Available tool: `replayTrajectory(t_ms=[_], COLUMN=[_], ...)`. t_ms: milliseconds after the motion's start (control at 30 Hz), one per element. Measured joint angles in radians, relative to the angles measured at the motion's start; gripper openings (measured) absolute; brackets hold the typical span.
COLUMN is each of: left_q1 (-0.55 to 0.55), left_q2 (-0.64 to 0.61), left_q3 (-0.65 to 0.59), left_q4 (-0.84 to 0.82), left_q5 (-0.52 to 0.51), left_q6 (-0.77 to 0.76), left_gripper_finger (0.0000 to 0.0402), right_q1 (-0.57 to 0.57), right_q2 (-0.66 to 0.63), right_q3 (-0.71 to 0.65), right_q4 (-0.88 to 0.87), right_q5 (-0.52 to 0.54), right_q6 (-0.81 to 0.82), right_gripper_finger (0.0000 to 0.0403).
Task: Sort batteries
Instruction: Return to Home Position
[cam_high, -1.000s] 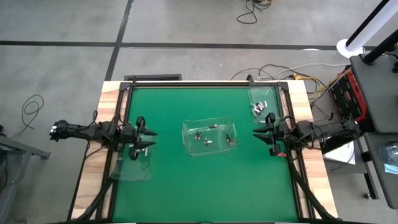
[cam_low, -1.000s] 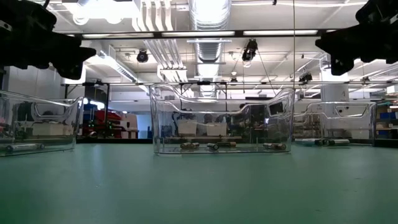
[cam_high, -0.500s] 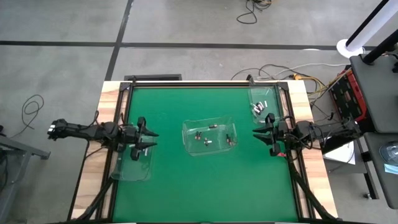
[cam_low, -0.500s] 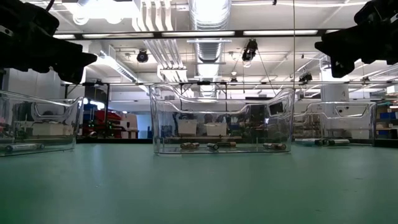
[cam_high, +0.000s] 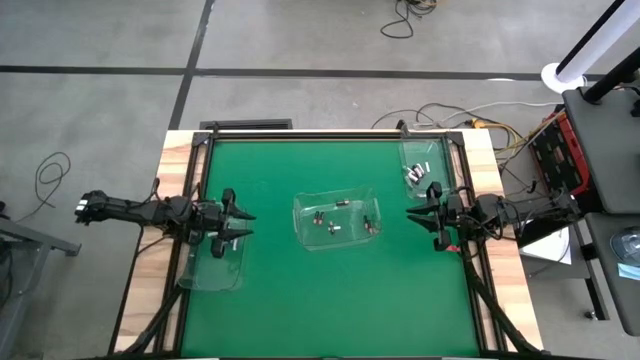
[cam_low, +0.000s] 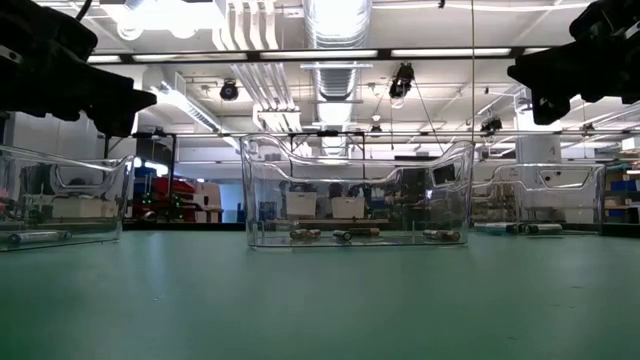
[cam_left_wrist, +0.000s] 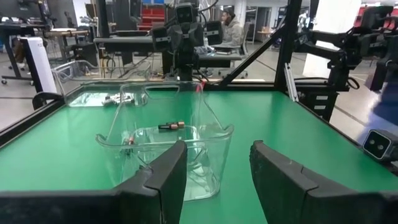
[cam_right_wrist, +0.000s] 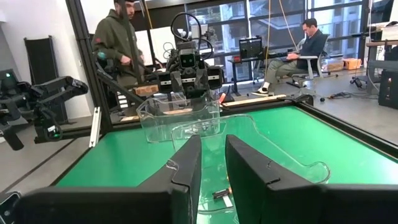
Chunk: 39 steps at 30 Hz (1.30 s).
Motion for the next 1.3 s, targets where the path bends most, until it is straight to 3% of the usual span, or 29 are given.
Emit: replayTrajectory(t_ms=[633,1100,1300], left_q1=[0.0,0.0,0.0], left_q2=[0.007,0.007,0.007], left_q3=[0.0,0.0,0.0], left_q4=[0.0,0.0,0.0], left_q5=[0.0,0.0,0.0], left_q6=[0.0,0.0,0.0], left_gripper_finger=[0.0155,0.0155,0.0155], right_q1=[0.0,0.0,0.0], right_q2=[0.0,0.0,0.0], right_q3=[0.001,0.001,0.001], right_q4=[0.0,0.0,0.0], right_q5=[0.0,0.0,0.0], right_q6=[0.0,0.0,0.0], right_gripper_finger=[0.0094,0.0064,0.007])
